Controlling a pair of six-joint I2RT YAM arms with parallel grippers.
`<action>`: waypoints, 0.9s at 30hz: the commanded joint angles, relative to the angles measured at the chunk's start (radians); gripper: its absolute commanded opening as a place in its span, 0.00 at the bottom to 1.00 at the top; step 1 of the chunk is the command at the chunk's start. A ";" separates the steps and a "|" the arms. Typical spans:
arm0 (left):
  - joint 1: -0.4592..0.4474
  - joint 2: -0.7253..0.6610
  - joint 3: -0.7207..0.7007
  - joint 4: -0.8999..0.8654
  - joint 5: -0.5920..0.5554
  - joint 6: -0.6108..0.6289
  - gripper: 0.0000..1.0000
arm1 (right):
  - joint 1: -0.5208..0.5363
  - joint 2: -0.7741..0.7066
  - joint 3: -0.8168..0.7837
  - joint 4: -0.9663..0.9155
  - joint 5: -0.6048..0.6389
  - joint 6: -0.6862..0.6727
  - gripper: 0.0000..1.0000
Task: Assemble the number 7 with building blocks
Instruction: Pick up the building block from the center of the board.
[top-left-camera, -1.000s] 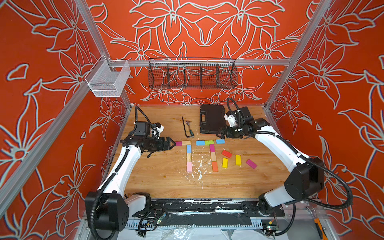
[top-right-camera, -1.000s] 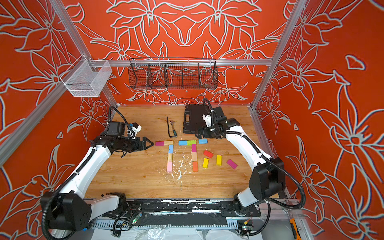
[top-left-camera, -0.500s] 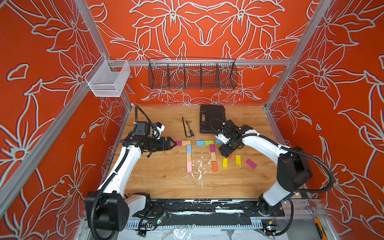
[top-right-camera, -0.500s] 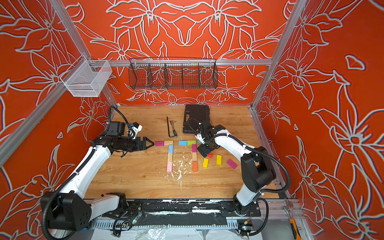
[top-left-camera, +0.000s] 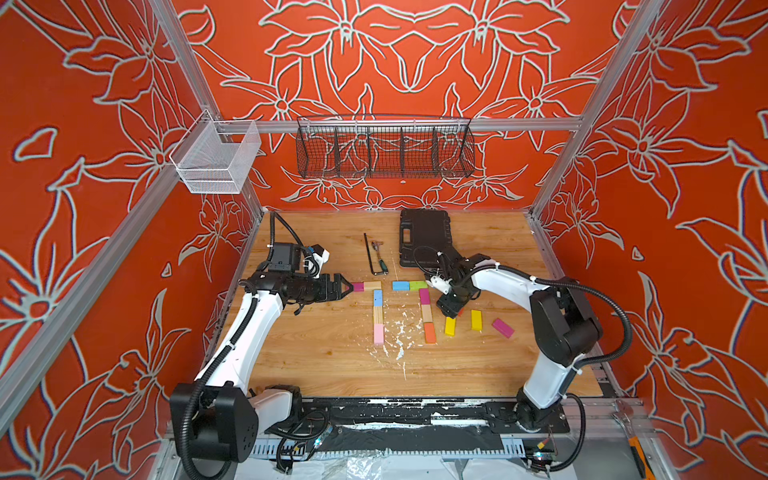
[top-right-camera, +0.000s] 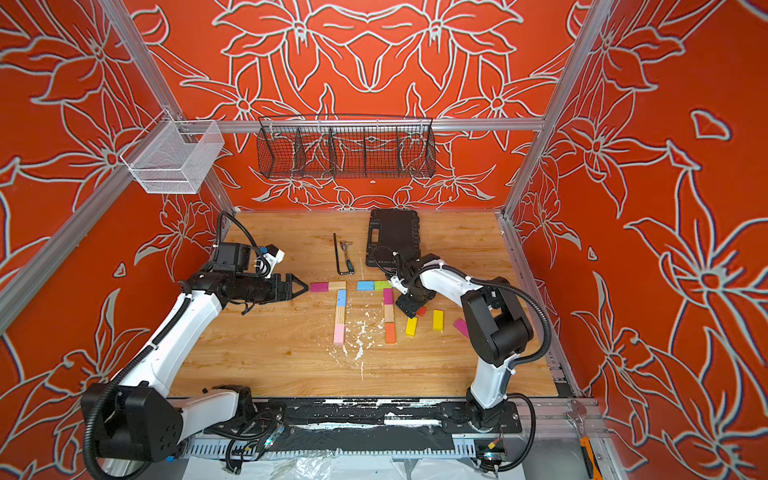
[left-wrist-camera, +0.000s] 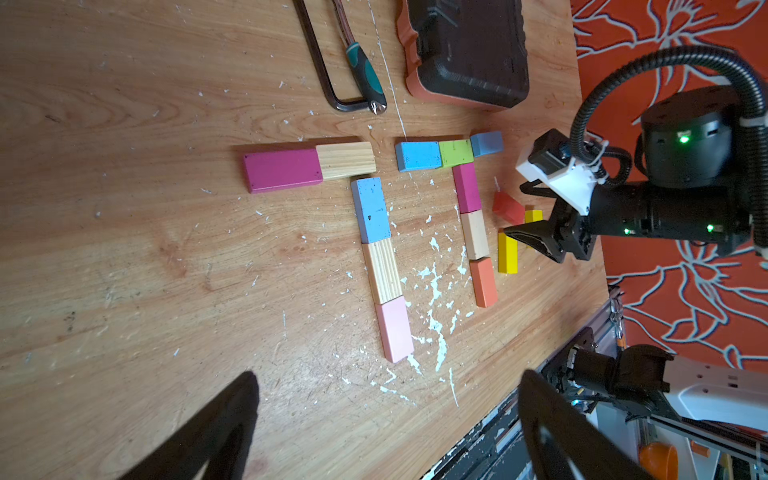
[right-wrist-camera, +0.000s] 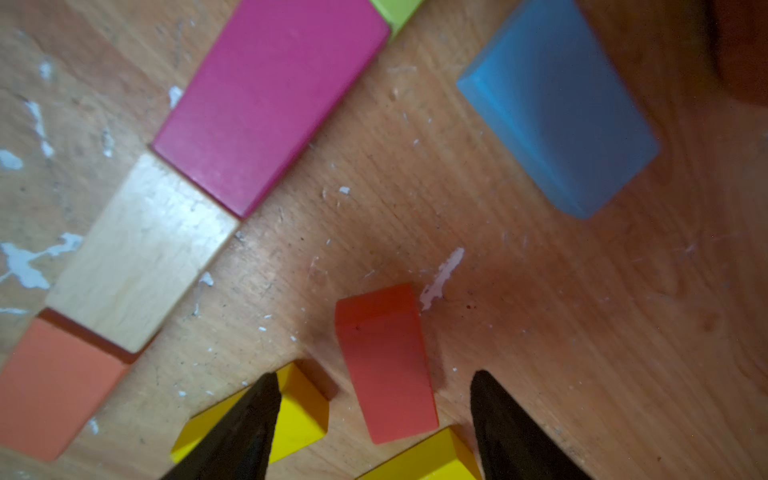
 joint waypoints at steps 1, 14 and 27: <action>0.006 -0.013 -0.012 0.000 0.013 0.020 0.94 | -0.041 0.014 0.000 0.013 -0.040 -0.023 0.69; 0.006 -0.001 -0.005 -0.001 0.019 0.021 0.94 | -0.061 0.075 0.002 0.001 -0.081 -0.019 0.50; 0.006 -0.022 -0.005 -0.006 0.001 0.022 0.94 | -0.104 -0.079 -0.014 0.036 -0.032 0.155 0.29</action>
